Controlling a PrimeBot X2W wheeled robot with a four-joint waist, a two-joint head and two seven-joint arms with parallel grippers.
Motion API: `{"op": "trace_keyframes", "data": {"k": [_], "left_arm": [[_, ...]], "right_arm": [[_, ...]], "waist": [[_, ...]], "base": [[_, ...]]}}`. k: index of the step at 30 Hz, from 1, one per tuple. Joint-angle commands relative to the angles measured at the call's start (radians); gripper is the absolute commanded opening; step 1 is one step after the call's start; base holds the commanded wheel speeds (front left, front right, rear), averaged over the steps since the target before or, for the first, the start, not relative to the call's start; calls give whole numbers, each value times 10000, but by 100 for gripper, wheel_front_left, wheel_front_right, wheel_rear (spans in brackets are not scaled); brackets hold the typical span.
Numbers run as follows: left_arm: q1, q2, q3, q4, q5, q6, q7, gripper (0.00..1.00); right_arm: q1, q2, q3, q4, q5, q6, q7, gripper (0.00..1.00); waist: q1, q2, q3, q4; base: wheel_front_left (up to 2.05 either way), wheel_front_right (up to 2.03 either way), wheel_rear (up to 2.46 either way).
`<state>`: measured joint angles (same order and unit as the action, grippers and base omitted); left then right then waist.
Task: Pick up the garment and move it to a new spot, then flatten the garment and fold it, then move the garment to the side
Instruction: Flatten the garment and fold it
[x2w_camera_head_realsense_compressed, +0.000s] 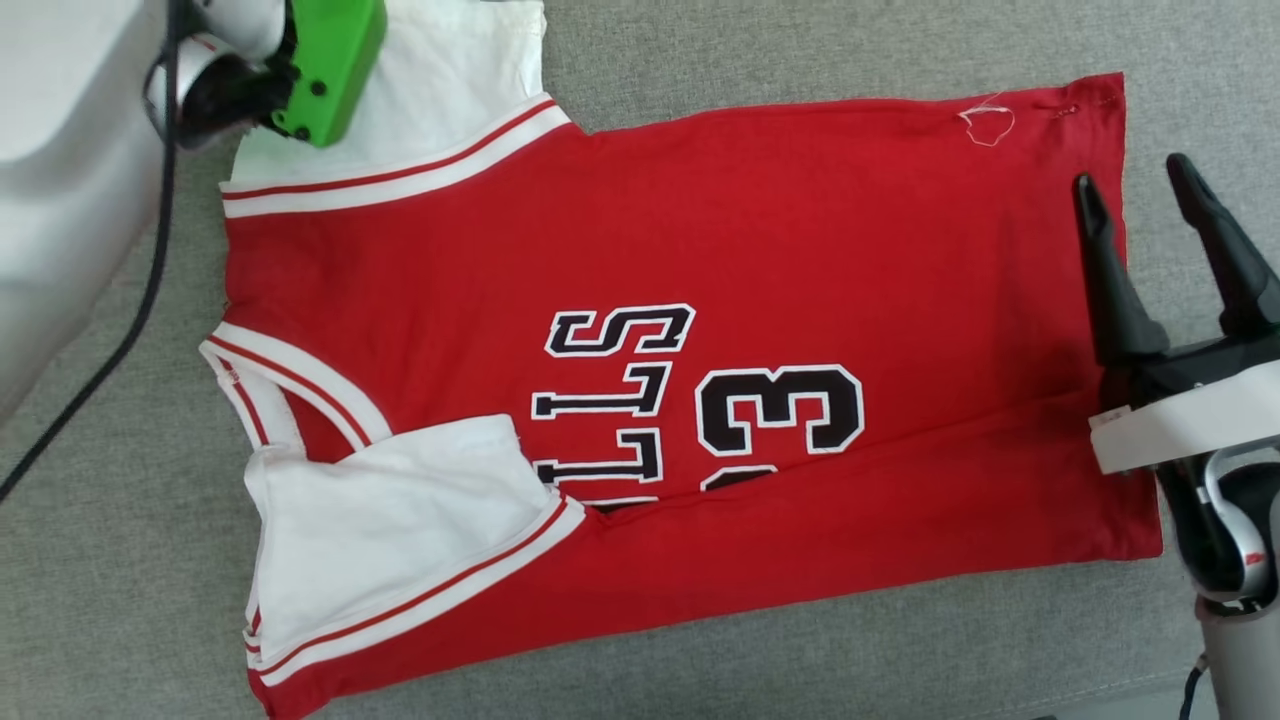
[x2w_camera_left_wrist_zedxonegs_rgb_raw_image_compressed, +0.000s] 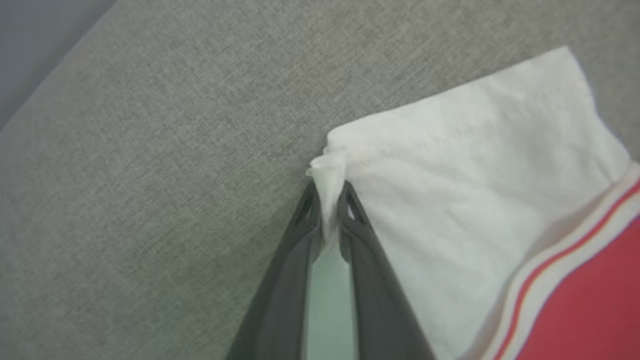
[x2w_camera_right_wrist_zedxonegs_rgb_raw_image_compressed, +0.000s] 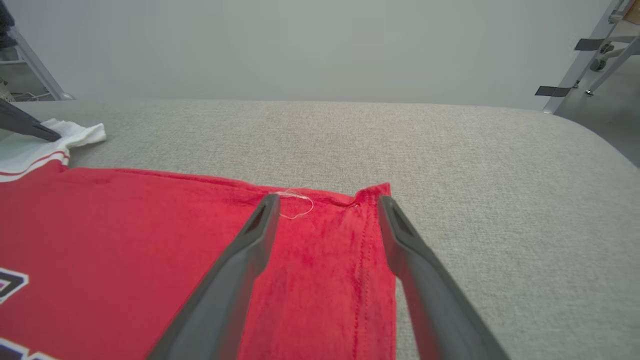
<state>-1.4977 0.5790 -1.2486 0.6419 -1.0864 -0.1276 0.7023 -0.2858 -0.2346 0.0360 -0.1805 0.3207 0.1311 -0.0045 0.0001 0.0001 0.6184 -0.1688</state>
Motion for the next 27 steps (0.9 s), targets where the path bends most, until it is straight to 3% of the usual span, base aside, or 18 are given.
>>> {"op": "trace_keyframes", "data": {"k": [1,10,21,27], "left_arm": [[612,66,-267,82,183,-29,-96,0],[748,16,-299,-418,378,-30,-2063,0],[1384,153,-314,-1660,667,-30,-3418,0],[1465,95,-315,-2142,977,-30,-3586,0]], "right_arm": [[-273,-117,-107,4,-39,-4,-41,100],[-964,-1121,-750,-40,172,-4,790,100],[-2468,-3805,508,1531,2535,-4,6137,100],[-3488,-4502,1357,2437,3356,-4,8360,100]], "waist": [[-1,-1,-194,102],[-1,-1,-1190,606],[-1,-1,-1678,1183],[-1,-1,-1481,1433]], "base": [[0,0,0],[0,0,0],[0,0,0],[0,0,0]]}}
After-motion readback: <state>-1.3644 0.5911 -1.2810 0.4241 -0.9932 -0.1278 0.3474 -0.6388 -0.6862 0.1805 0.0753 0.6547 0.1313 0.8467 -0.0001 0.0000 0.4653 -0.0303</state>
